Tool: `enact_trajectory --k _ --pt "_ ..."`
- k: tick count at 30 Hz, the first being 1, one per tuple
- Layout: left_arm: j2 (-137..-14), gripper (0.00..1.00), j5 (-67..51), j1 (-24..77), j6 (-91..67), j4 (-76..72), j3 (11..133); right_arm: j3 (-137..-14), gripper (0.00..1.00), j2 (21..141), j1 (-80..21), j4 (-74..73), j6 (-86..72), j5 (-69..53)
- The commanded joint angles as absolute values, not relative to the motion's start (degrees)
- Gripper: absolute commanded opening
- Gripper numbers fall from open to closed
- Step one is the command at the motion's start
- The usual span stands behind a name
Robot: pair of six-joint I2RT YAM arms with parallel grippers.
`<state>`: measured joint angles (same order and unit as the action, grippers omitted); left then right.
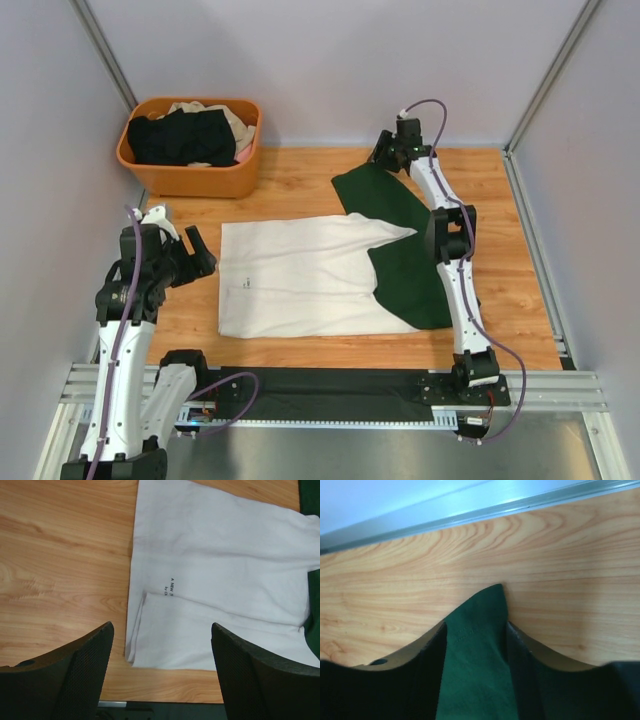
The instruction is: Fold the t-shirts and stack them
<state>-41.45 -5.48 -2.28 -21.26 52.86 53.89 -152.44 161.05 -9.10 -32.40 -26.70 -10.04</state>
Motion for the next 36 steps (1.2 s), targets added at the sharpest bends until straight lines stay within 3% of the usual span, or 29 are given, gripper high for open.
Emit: enact_trajectory --k 1,4,5,6,8,14,27,36 --pt "-41.13 0.85 -5.8 -2.55 -19.95 51.15 53.61 -151.61 0.46 161.89 -10.11 -38.14 -27.33 -12.83" --pt "-41.48 0.85 -5.71 -2.46 -19.95 51.07 53.53 -150.82 0.34 161.28 -10.02 -37.27 -26.98 -11.96" --pt "-41.66 0.85 -5.71 -2.46 -19.95 51.06 53.53 -150.65 0.17 160.84 -10.02 -37.0 -26.63 -11.78" --pt "-42.01 0.85 -5.1 -2.55 -19.95 51.06 53.44 -150.56 0.09 160.67 -9.85 -36.39 -26.37 -11.34" --pt "-43.15 0.84 -4.83 -2.46 -19.95 50.37 53.35 -149.51 0.0 159.62 -9.58 -35.78 -25.14 -11.16" --pt "-54.22 0.73 -3.87 -2.55 -22.58 45.29 55.37 -139.09 0.0 149.28 -8.35 -32.97 -22.94 -13.19" --pt "-100.5 0.72 -3.42 -2.64 -29.88 30.86 76.53 -124.21 0.0 128.51 -8.88 -30.5 -24.61 -21.53" --pt "-114.95 0.69 -2.81 -2.29 -29.8 29.53 84.19 -120.59 0.0 123.93 -8.88 -31.11 -23.29 -22.5"
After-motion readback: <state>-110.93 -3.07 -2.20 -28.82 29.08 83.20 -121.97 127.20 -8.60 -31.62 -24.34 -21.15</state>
